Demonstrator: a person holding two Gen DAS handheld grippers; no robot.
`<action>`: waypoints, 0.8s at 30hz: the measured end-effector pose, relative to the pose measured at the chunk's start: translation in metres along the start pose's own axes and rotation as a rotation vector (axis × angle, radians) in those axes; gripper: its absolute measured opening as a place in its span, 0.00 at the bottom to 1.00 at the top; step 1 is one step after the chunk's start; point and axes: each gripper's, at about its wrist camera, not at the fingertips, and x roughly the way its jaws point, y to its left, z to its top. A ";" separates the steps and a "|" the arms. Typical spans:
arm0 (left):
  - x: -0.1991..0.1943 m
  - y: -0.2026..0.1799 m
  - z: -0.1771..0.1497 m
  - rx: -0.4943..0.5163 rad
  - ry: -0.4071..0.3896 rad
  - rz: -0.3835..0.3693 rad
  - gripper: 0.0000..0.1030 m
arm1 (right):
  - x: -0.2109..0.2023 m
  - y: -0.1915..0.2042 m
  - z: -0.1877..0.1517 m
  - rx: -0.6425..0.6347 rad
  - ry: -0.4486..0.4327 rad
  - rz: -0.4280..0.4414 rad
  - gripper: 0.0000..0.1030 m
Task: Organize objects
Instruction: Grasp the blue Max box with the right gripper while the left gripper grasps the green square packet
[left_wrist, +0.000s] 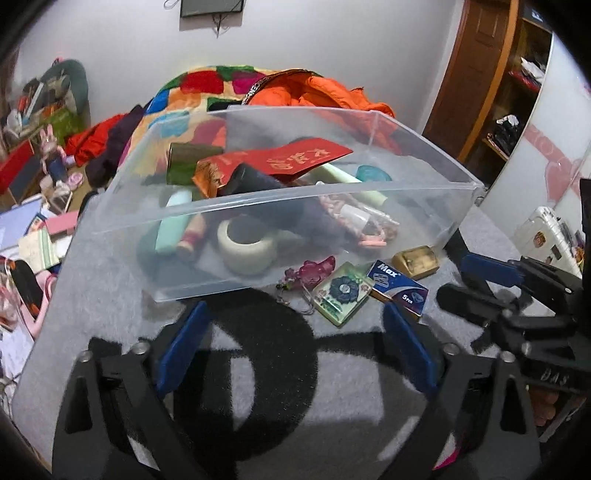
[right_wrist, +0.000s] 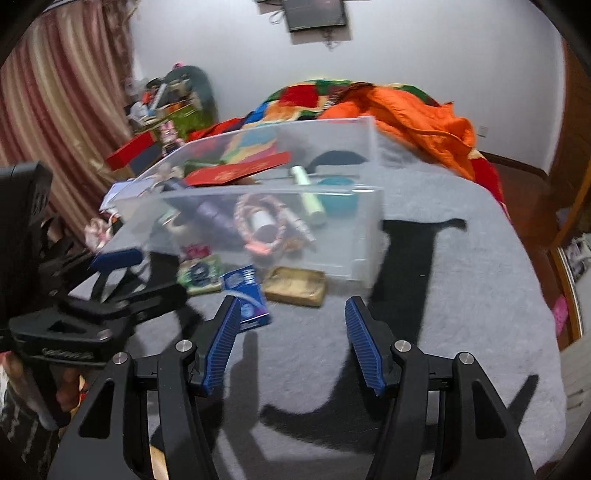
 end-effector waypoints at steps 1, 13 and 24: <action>0.000 -0.001 0.000 0.005 0.001 0.003 0.80 | 0.002 0.004 0.000 -0.016 0.004 0.009 0.47; -0.004 -0.001 -0.012 0.012 0.021 -0.048 0.59 | 0.030 0.035 -0.002 -0.119 0.057 0.020 0.24; 0.015 -0.029 0.006 0.053 0.057 -0.055 0.53 | 0.003 0.012 -0.021 -0.080 0.040 0.075 0.24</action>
